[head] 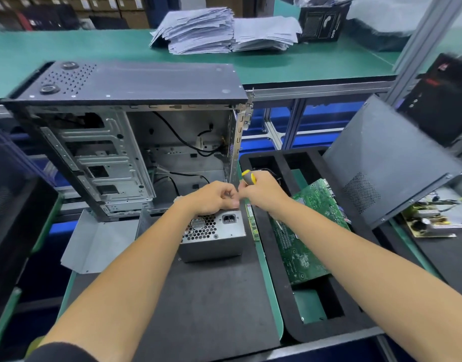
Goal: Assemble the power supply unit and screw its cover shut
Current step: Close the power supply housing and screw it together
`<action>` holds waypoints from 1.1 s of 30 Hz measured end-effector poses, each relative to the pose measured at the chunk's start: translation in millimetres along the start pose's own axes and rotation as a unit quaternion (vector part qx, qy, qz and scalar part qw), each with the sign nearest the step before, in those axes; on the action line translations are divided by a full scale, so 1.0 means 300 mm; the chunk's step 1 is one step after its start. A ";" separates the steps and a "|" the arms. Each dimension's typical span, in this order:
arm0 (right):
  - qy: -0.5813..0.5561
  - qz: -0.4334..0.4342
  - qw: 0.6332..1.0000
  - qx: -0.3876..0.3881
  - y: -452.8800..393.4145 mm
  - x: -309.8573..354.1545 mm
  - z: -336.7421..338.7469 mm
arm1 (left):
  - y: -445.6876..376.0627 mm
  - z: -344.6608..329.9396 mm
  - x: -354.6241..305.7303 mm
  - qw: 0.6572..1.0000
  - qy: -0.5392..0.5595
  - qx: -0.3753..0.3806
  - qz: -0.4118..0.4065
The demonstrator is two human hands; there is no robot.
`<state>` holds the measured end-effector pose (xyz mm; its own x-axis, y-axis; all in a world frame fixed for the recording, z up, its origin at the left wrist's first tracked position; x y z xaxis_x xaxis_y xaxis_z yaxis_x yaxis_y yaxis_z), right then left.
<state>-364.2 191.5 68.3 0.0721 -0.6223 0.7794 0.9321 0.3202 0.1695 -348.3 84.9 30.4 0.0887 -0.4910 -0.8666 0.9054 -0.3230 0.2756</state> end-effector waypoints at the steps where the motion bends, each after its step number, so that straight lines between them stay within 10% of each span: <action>1: -0.006 0.010 1.000 -0.003 0.002 0.013 -0.006 | -0.001 0.008 -0.005 1.000 0.006 -0.021 -0.018; 7: -0.104 -0.006 0.983 -0.154 -0.003 0.039 0.107 | 0.086 0.105 -0.035 0.956 0.114 -0.246 -0.111; 16: -0.198 0.006 0.969 -0.145 -0.014 0.104 0.148 | 0.154 0.079 0.035 0.922 0.253 -0.277 -0.097; 33: -0.023 0.106 0.978 -0.176 0.065 0.218 0.188 | 0.166 0.093 0.020 0.919 0.139 -0.357 -0.090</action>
<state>-361.2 197.2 156.6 0.2687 -0.5324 0.8027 0.9630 0.1678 -0.2111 -314.3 43.3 50.7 -0.0765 -0.2236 -0.9717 0.9489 0.2829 -0.1398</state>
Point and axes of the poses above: each hand's wrist, its own y-axis away from the middle knuckle, its own z-axis out of the back of the hand, x = y × z, the point moved 9 cm from there along -y, towards the middle knuckle, and after that the axes turned 8 degrees about y, right-handed, at the moved point
